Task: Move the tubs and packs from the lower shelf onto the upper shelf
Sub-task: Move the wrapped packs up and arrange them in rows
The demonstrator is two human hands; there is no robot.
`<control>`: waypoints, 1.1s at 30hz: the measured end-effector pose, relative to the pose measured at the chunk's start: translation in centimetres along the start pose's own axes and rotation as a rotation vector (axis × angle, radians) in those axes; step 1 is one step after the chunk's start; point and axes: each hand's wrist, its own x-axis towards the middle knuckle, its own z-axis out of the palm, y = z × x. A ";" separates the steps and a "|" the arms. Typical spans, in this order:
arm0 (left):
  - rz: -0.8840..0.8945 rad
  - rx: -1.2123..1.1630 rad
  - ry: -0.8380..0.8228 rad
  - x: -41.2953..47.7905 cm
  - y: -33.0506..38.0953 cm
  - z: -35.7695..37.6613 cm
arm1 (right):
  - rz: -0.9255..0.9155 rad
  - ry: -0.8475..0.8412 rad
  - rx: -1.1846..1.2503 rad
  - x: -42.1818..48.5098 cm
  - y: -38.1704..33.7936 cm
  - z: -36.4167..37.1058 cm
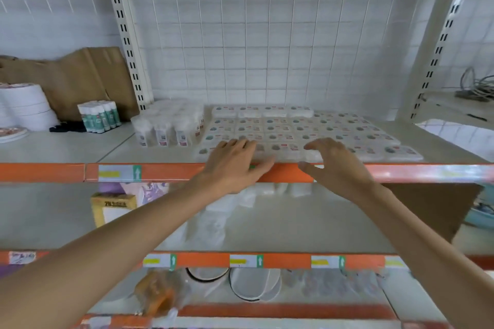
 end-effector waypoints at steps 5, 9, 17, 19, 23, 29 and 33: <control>0.017 -0.005 0.035 -3.4 0.0 0.3 | -0.027 0.122 0.053 -4.5 -1.2 0.8; -0.023 -0.039 0.078 -6.8 0.6 1.2 | -0.030 0.118 0.045 -7.5 -1.5 2.6; -0.095 -0.091 0.053 -12.6 1.0 8.6 | 0.048 -0.179 0.008 -10.0 0.0 9.6; -0.135 -0.100 -0.061 -13.0 0.9 10.4 | 0.043 -0.238 -0.003 -9.6 0.2 11.6; -0.195 -0.091 -0.161 -12.8 -0.9 15.1 | 0.014 -0.321 0.011 -7.5 0.6 16.4; -0.285 -0.093 -0.317 -11.2 -4.7 21.5 | 0.071 -0.346 0.243 -1.6 0.5 23.8; -0.333 -0.118 -0.320 -11.8 -6.4 25.2 | 0.115 -0.215 0.403 1.9 -0.5 27.2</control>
